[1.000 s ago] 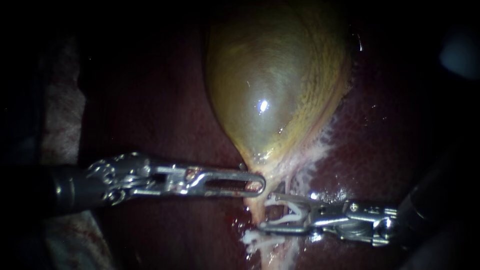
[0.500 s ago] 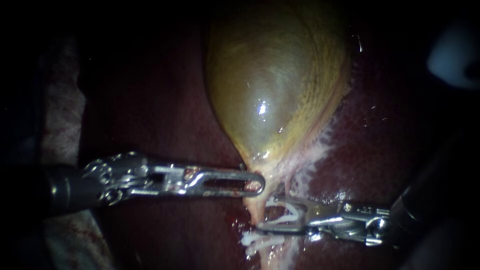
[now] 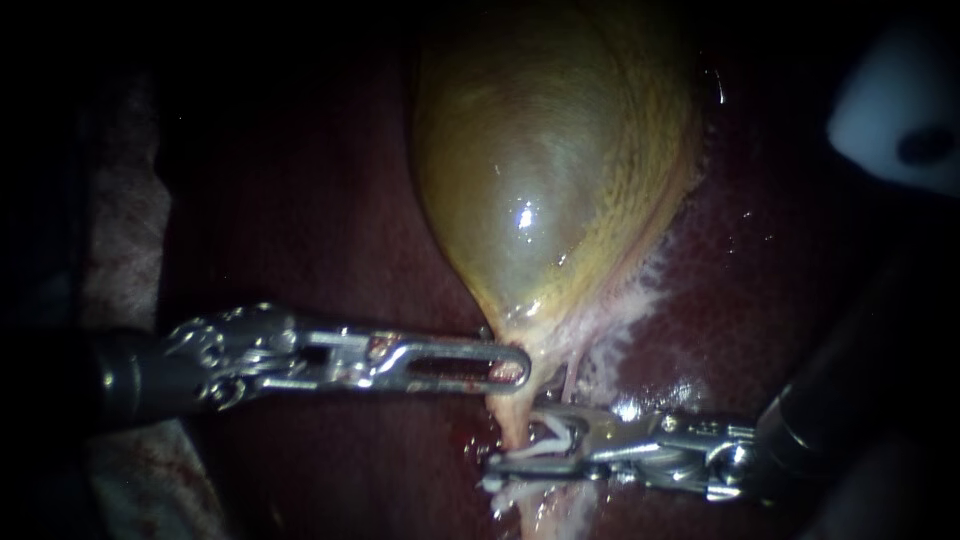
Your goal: Clipping third clip left tube
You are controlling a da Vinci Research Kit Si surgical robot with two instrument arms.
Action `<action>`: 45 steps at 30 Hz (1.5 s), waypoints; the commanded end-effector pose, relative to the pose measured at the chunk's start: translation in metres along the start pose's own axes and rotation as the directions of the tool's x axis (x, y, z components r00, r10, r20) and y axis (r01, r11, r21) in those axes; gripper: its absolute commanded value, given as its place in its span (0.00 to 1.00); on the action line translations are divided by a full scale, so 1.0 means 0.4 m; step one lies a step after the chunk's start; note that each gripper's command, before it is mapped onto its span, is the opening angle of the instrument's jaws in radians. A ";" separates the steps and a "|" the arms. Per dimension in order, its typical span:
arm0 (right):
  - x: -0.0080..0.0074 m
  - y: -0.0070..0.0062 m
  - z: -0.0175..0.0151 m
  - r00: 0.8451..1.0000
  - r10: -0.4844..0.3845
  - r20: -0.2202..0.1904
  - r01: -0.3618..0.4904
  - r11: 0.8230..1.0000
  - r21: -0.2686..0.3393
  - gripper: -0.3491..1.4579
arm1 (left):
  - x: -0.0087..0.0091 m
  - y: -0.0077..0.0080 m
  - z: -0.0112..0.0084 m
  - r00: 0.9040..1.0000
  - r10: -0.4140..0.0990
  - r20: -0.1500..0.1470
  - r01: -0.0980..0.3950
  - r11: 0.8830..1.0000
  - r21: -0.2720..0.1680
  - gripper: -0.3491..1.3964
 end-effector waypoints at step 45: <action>0.0022 0.0014 0.0048 0.999 0.033 0.008 -0.033 0.999 0.011 0.39 | -0.0001 -0.0011 0.0012 1.000 0.002 0.001 -0.002 1.000 -0.001 0.00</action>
